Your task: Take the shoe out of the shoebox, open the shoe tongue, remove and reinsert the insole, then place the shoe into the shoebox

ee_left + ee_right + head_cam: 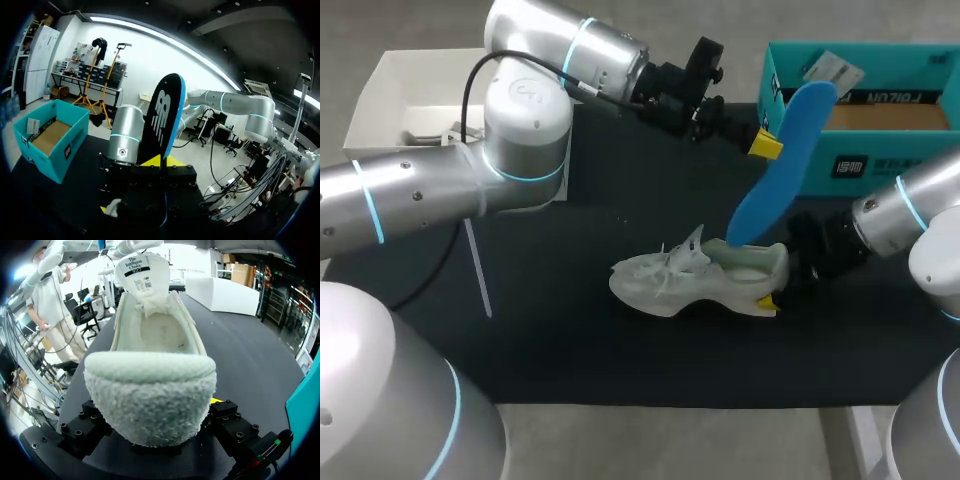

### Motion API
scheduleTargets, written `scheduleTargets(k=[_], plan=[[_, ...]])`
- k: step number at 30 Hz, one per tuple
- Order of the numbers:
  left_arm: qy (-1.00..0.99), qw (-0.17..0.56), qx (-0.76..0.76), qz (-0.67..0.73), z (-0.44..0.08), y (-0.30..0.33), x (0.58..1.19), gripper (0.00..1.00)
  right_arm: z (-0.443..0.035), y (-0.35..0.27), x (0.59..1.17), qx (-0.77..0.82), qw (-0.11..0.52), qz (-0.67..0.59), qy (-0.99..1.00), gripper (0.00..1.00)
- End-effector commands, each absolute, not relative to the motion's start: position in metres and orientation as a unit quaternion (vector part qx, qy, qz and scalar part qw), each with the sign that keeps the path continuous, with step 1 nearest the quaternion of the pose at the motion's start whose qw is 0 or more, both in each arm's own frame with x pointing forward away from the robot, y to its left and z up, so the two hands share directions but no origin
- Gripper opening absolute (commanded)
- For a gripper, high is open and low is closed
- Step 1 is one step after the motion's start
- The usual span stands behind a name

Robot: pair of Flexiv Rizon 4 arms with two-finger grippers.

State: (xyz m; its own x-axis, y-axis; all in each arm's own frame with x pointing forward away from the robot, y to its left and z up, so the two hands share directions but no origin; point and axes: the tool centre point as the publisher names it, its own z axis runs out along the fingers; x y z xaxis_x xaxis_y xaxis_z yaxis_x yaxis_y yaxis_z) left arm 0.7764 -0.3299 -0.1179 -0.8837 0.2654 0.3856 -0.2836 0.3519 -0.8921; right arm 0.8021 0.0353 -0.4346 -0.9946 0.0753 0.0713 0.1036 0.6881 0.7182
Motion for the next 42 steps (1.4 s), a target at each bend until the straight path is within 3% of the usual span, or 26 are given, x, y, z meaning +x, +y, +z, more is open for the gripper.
scheduleTargets(k=[1, 8, 26, 40, 42], plan=[[-0.786, 0.241, 0.006, 0.57, -0.118, -0.33, 0.776, 0.0, -0.44, 0.038, 0.801, -0.049, 0.018, -0.391, -0.919, 0.0], [-0.786, 0.241, 0.006, 0.57, -0.118, -0.33, 0.776, 0.0, -0.44, 0.038, 0.801, -0.049, 0.018, -0.391, -0.919, 0.0], [-0.655, 0.382, 0.055, 0.65, -0.006, -0.286, 0.721, 0.0, -0.44, 0.038, 0.801, -0.049, 0.018, -0.391, -0.919, 0.0], [-0.59, 0.503, 0.012, 0.631, 0.032, -0.236, 0.672, 0.0, -0.44, 0.038, 0.801, -0.049, 0.018, -0.391, -0.919, 0.0], [-0.598, 0.495, 0.016, 0.631, 0.029, -0.234, 0.667, 0.0, -0.44, 0.038, 0.801, -0.049, 0.018, -0.391, -0.919, 0.0]])
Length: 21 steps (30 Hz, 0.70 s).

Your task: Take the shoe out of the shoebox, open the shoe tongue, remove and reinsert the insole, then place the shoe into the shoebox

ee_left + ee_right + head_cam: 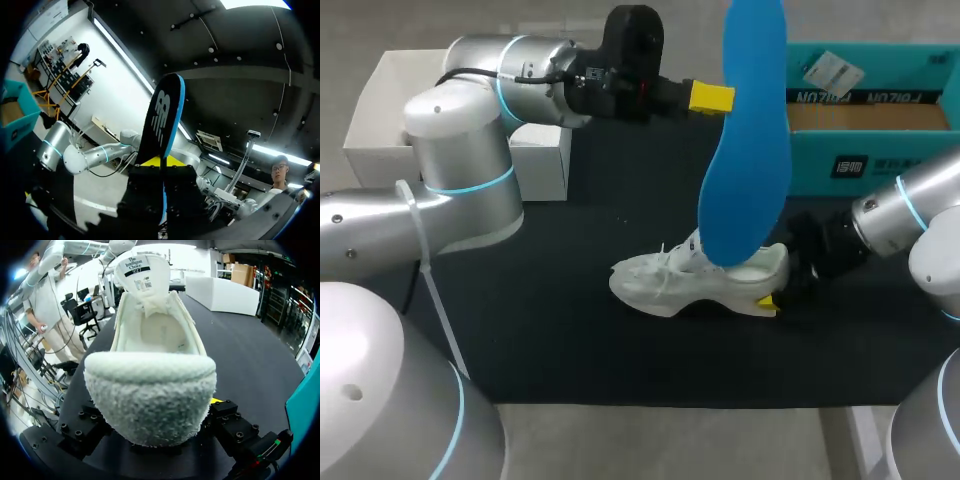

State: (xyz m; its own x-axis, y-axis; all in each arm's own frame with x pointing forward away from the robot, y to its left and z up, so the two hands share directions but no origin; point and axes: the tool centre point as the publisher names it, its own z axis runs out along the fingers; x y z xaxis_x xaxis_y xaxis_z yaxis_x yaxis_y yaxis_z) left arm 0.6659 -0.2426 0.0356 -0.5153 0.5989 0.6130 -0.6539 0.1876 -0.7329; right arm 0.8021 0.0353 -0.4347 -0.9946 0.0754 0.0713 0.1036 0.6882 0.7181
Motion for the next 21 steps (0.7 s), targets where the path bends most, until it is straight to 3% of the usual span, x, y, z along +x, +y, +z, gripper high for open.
scheduleTargets(k=[1, 13, 21], plan=[[-0.604, 0.491, 0.017, 0.628, 0.025, -0.233, 0.663, 0.0, -0.44, 0.038, 0.801, -0.049, 0.018, -0.391, -0.919, 0.0], [-0.569, 0.493, 0.043, 0.657, 0.006, -0.25, 0.605, 0.0, -0.44, 0.038, 0.801, -0.049, 0.018, -0.391, -0.919, 0.0], [-0.543, 0.497, 0.042, 0.676, 0.018, -0.241, 0.582, 0.0, -0.44, 0.038, 0.801, -0.049, 0.018, -0.391, -0.919, 0.0]])
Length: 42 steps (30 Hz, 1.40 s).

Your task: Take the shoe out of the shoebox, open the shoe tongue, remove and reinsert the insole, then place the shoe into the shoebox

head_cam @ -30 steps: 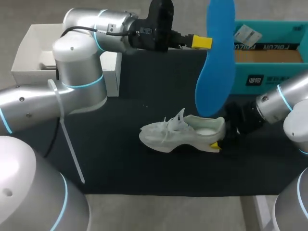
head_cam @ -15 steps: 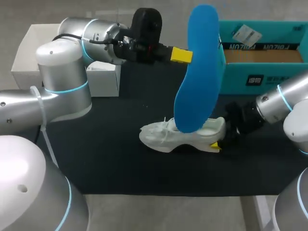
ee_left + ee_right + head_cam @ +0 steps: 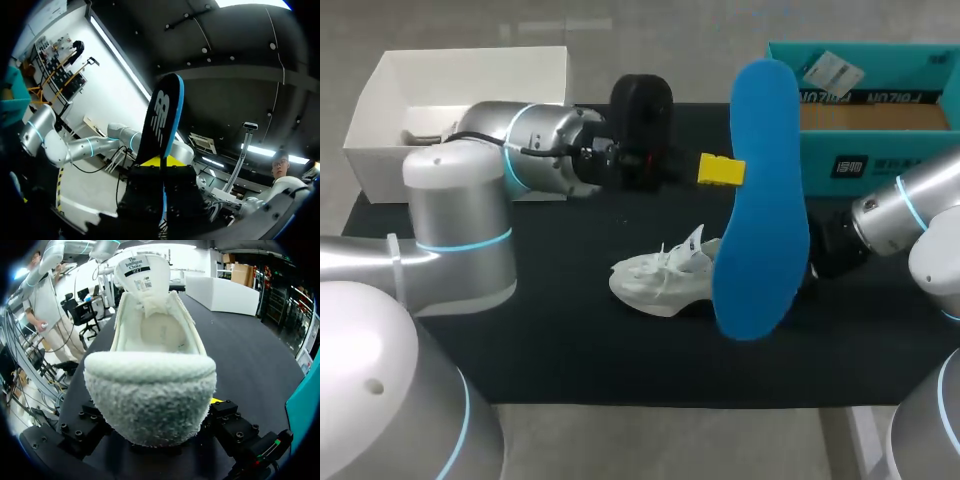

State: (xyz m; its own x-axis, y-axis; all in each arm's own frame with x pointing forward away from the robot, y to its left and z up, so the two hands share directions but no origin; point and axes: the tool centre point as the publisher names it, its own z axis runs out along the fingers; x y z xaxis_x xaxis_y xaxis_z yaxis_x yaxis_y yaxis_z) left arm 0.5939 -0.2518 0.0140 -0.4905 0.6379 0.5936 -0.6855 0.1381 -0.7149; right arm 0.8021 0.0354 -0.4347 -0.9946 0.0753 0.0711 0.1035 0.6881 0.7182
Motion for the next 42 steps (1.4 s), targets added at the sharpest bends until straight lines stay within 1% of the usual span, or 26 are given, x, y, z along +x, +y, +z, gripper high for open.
scheduleTargets(k=[1, 10, 15, 22, 38, 40, 42], plan=[[-0.54, 0.497, 0.041, 0.678, 0.02, -0.239, 0.58, 0.0, -0.44, 0.038, 0.801, -0.049, 0.018, -0.391, -0.919, 0.0], [-0.533, 0.487, 0.037, 0.691, 0.032, -0.213, 0.565, 0.0, -0.44, 0.038, 0.801, -0.049, 0.018, -0.391, -0.919, 0.0], [-0.579, 0.468, 0.051, 0.666, 0.034, -0.205, 0.562, 0.0, -0.44, 0.038, 0.801, -0.049, 0.018, -0.391, -0.919, 0.0], [-0.572, 0.484, 0.044, 0.661, 0.034, -0.206, 0.566, 0.0, -0.44, 0.038, 0.801, -0.049, 0.018, -0.391, -0.919, 0.0], [-0.572, 0.484, 0.044, 0.661, 0.034, -0.206, 0.566, 0.0, -0.44, 0.038, 0.801, -0.049, 0.018, -0.391, -0.919, 0.0], [-0.572, 0.484, 0.044, 0.661, 0.034, -0.206, 0.566, 0.0, -0.44, 0.038, 0.801, -0.049, 0.018, -0.391, -0.919, 0.18], [-0.572, 0.484, 0.044, 0.661, 0.034, -0.206, 0.566, 0.0, -0.44, 0.038, 0.801, -0.049, 0.018, -0.391, -0.919, 0.45]])
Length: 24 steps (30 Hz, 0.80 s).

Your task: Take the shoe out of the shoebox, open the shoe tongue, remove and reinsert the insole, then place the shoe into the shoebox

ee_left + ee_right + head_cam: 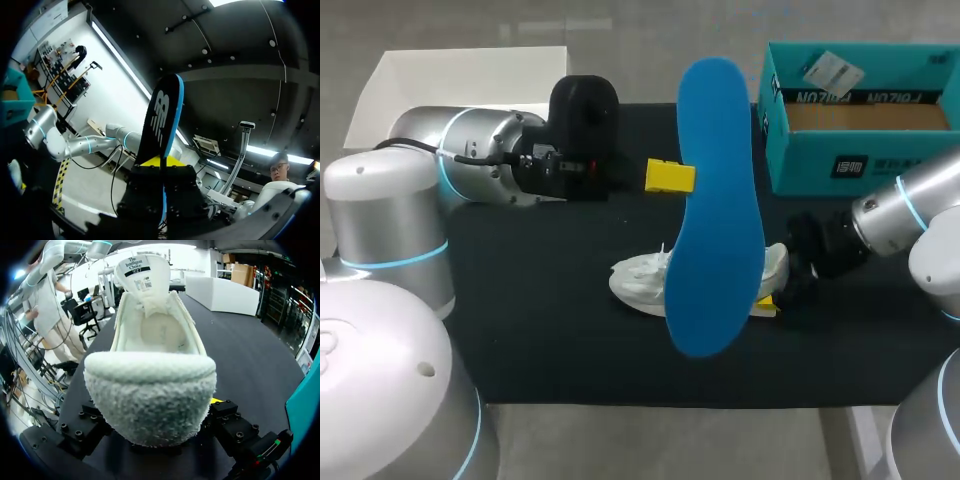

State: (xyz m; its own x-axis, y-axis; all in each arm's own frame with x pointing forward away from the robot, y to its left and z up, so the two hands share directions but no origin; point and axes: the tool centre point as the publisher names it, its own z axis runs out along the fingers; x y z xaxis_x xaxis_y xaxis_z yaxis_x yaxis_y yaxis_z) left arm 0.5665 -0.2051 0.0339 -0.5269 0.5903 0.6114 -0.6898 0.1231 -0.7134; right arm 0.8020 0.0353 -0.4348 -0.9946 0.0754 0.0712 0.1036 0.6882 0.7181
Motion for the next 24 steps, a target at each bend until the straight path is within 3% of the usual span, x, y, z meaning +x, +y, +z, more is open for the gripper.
scheduleTargets(k=[1, 2, 24], plan=[[-0.572, 0.484, 0.044, 0.661, 0.034, -0.206, 0.566, 0.0, -0.44, 0.038, 0.801, -0.049, 0.018, -0.391, -0.919, 0.96], [-0.572, 0.484, 0.044, 0.661, 0.034, -0.206, 0.566, 0.0, -0.44, 0.038, 0.801, -0.049, 0.018, -0.391, -0.919, 1.0], [-0.572, 0.484, 0.044, 0.661, 0.034, -0.206, 0.566, 0.0, -0.424, 0.035, 0.797, -0.065, 0.007, -0.34, -0.938, 1.0]])
